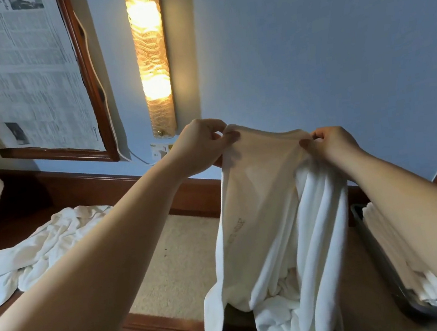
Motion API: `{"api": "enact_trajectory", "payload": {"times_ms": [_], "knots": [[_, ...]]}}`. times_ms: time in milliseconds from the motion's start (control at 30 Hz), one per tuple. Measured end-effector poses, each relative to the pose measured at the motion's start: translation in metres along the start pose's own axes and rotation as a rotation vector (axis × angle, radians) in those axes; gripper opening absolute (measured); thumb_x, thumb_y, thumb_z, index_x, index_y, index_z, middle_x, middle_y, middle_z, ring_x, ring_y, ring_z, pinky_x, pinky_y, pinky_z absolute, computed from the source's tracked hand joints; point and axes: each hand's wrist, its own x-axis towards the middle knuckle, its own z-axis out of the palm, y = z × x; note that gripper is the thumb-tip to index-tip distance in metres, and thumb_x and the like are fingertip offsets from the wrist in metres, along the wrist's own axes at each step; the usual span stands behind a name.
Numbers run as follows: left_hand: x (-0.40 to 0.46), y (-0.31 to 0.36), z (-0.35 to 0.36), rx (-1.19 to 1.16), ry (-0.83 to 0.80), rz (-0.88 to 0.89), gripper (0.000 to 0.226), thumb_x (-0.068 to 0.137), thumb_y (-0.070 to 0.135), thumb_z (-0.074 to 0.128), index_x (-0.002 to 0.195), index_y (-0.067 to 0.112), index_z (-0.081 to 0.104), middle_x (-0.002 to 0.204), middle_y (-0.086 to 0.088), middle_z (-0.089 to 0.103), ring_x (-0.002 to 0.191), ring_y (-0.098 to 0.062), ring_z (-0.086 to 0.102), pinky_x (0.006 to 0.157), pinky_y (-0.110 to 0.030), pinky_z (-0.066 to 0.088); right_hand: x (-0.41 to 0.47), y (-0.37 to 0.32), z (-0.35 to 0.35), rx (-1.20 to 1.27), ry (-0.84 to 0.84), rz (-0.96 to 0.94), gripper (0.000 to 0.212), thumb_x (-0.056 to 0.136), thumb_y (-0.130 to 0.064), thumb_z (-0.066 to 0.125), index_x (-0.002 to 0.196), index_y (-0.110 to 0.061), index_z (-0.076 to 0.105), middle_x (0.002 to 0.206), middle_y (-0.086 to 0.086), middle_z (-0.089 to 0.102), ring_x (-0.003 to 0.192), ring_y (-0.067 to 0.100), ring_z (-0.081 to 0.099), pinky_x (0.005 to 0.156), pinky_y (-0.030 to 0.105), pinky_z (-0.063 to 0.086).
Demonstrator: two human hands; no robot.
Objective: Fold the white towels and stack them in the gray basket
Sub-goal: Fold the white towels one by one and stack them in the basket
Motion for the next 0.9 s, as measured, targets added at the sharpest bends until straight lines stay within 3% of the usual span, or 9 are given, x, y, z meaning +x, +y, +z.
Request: {"api": "enact_trajectory", "payload": {"times_ms": [200, 433, 533, 667, 733, 767, 833, 900], "knots": [[0.004, -0.003, 0.001, 0.009, -0.006, 0.012, 0.027, 0.104, 0.04, 0.061, 0.104, 0.017, 0.075, 0.087, 0.005, 0.079, 0.069, -0.01, 0.077, 0.069, -0.023, 0.063, 0.002, 0.003, 0.004, -0.006, 0.005, 0.013, 0.032, 0.094, -0.031, 0.064, 0.09, 0.0, 0.069, 0.078, 0.012, 0.061, 0.071, 0.024, 0.052, 0.061, 0.033, 0.036], [0.004, -0.011, -0.002, -0.016, -0.018, 0.01, 0.028, 0.105, 0.04, 0.059, 0.107, 0.016, 0.074, 0.09, 0.003, 0.078, 0.069, -0.011, 0.077, 0.069, -0.024, 0.064, -0.003, 0.0, 0.009, -0.003, 0.005, 0.029, 0.029, 0.094, -0.032, 0.064, 0.081, -0.006, 0.066, 0.071, 0.006, 0.057, 0.068, 0.024, 0.051, 0.059, 0.032, 0.036], [-0.001, -0.015, 0.001, -0.052, -0.027, 0.007, 0.025, 0.107, 0.04, 0.057, 0.107, 0.019, 0.071, 0.086, 0.001, 0.078, 0.067, -0.013, 0.077, 0.065, -0.025, 0.063, -0.01, 0.003, 0.014, 0.033, -0.019, 0.057, 0.031, 0.094, -0.033, 0.064, 0.088, -0.003, 0.069, 0.077, 0.008, 0.059, 0.072, 0.024, 0.053, 0.065, 0.033, 0.04], [-0.004, -0.02, 0.013, -0.046, -0.003, -0.017, 0.025, 0.107, 0.04, 0.056, 0.102, 0.02, 0.07, 0.077, 0.0, 0.077, 0.062, -0.013, 0.075, 0.061, -0.029, 0.063, -0.013, 0.019, 0.029, 0.098, -0.064, 0.161, 0.015, 0.089, -0.03, 0.076, 0.083, -0.016, 0.074, 0.091, 0.009, 0.075, 0.088, 0.031, 0.071, 0.084, 0.038, 0.056], [-0.005, -0.022, 0.022, 0.012, 0.036, -0.023, 0.026, 0.107, 0.041, 0.055, 0.101, 0.021, 0.07, 0.077, 0.004, 0.076, 0.059, -0.008, 0.073, 0.056, -0.026, 0.06, -0.018, 0.027, 0.036, 0.146, -0.098, 0.236, 0.018, 0.088, -0.029, 0.081, 0.078, -0.018, 0.072, 0.092, 0.01, 0.074, 0.083, 0.028, 0.069, 0.081, 0.033, 0.053], [-0.004, -0.023, 0.028, 0.032, 0.047, -0.028, 0.027, 0.107, 0.042, 0.055, 0.1, 0.021, 0.071, 0.078, 0.004, 0.076, 0.058, -0.007, 0.072, 0.056, -0.027, 0.06, -0.021, 0.031, 0.039, 0.188, -0.115, 0.287, 0.019, 0.088, -0.03, 0.082, 0.08, -0.016, 0.072, 0.094, 0.01, 0.072, 0.081, 0.026, 0.066, 0.081, 0.032, 0.052], [-0.003, -0.027, 0.043, 0.057, 0.058, -0.048, 0.031, 0.106, 0.046, 0.055, 0.104, 0.021, 0.072, 0.086, 0.004, 0.076, 0.062, -0.007, 0.072, 0.057, -0.026, 0.058, -0.028, 0.038, 0.042, 0.309, -0.153, 0.416, 0.025, 0.085, -0.033, 0.085, 0.095, -0.013, 0.075, 0.106, 0.008, 0.071, 0.094, 0.026, 0.066, 0.095, 0.038, 0.055], [-0.001, -0.027, 0.057, 0.097, 0.06, -0.064, 0.038, 0.105, 0.049, 0.054, 0.116, 0.017, 0.072, 0.098, 0.002, 0.074, 0.073, -0.007, 0.07, 0.059, -0.02, 0.055, -0.034, 0.045, 0.04, 0.443, -0.196, 0.542, 0.048, 0.074, -0.038, 0.091, 0.111, -0.011, 0.074, 0.114, 0.01, 0.073, 0.102, 0.031, 0.069, 0.098, 0.049, 0.057]]}}
